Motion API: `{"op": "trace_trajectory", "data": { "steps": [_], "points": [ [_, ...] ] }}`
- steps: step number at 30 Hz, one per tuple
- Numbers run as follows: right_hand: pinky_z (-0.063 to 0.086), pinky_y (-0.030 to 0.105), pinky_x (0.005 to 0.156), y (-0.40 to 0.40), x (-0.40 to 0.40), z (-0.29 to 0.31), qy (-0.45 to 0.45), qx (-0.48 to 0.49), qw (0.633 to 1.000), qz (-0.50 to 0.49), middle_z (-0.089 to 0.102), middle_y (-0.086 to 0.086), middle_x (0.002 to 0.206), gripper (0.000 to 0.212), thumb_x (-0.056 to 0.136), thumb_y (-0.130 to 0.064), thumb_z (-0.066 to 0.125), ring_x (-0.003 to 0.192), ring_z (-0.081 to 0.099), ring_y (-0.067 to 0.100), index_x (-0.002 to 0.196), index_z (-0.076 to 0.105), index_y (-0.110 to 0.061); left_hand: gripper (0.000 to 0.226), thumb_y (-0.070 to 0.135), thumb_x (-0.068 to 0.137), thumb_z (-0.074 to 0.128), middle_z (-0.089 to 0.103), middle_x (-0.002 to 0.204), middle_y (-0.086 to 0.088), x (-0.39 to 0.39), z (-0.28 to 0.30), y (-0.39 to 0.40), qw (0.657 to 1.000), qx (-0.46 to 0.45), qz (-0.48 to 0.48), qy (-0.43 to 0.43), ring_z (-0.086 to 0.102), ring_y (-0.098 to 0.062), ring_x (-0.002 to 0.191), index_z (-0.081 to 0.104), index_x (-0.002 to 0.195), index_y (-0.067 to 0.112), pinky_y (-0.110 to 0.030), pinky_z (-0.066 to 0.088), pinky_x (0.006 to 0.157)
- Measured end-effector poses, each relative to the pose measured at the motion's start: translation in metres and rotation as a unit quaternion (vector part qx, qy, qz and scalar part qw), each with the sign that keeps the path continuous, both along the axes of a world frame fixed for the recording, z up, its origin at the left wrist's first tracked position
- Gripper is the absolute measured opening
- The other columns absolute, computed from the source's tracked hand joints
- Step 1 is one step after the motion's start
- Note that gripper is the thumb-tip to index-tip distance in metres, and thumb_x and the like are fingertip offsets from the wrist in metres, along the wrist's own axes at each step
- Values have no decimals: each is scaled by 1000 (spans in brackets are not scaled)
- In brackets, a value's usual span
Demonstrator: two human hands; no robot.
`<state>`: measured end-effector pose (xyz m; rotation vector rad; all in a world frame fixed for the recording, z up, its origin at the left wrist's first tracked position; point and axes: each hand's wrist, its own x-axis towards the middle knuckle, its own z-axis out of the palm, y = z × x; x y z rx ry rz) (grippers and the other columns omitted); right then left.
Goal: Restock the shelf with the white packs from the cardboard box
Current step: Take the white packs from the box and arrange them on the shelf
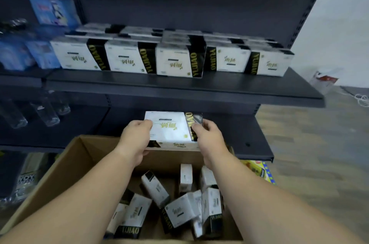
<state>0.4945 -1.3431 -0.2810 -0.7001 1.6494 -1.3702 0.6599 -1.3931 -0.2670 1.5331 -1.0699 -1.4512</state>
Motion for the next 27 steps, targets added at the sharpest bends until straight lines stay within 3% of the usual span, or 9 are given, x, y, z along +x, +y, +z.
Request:
{"op": "trace_trajectory", "data": {
  "steps": [2, 7, 11, 14, 18, 20, 24, 27],
  "points": [
    [46, 24, 72, 2, -8, 13, 3, -28, 999, -17, 63, -9, 107, 24, 96, -25, 59, 94, 59, 7, 120, 57, -22, 9, 31, 93, 51, 66, 106, -3, -8, 15, 4, 999, -35, -7, -5, 61, -25, 94, 57, 97, 25, -39, 48, 79],
    [52, 38, 94, -6, -18, 45, 6, -62, 996, -58, 64, -8, 108, 27, 94, -27, 60, 104, 62, 17, 121, 56, -26, 14, 29, 95, 50, 61, 103, -1, -27, 50, -4, 994, -98, -39, 3, 52, -16, 86, 57, 102, 20, -31, 43, 67],
    [56, 39, 87, -18, -26, 71, 16, -86, 993, -81, 67, -5, 104, 6, 95, -28, 58, 99, 65, 20, 99, 55, -32, 12, 30, 96, 49, 61, 105, 2, -37, 77, -20, 990, -130, -63, 9, 56, -18, 94, 56, 102, 22, -32, 46, 72],
    [53, 45, 91, -22, -30, 88, 33, -96, 989, -107, 69, 4, 105, 4, 93, -29, 59, 99, 65, 20, 94, 57, -33, 12, 25, 98, 48, 58, 92, 4, -45, 93, -26, 984, -153, -93, 19, 52, -11, 76, 55, 104, 18, -27, 38, 59],
    [50, 35, 84, -20, -40, 101, 57, -114, 982, -140, 64, -2, 96, 10, 94, -26, 58, 90, 58, 16, 87, 55, -33, 12, 24, 98, 47, 58, 85, 3, -59, 106, -30, 978, -177, -111, 15, 46, -10, 61, 55, 102, 17, -21, 34, 47],
    [52, 37, 89, -20, -44, 105, 71, -111, 978, -159, 65, -5, 102, 3, 90, -33, 59, 98, 61, 17, 91, 57, -36, 13, 23, 97, 48, 65, 96, 0, -66, 112, -31, 976, -180, -118, 19, 57, -14, 72, 58, 103, 17, -24, 41, 53],
    [49, 46, 95, -25, -57, 112, 115, -88, 971, -190, 64, -7, 106, 38, 70, -51, 55, 114, 53, 23, 105, 62, -41, 8, 22, 96, 49, 68, 101, 2, -80, 119, -32, 975, -183, -127, 20, 64, -17, 93, 56, 96, 25, -28, 51, 71],
    [50, 43, 88, -27, -74, 119, 132, -94, 969, -189, 67, -8, 92, 25, 76, -45, 57, 114, 51, 26, 97, 64, -35, 15, 24, 96, 50, 67, 102, 4, -95, 122, -36, 974, -190, -123, 11, 64, -17, 94, 57, 109, 22, -29, 54, 74]
  ]
}}
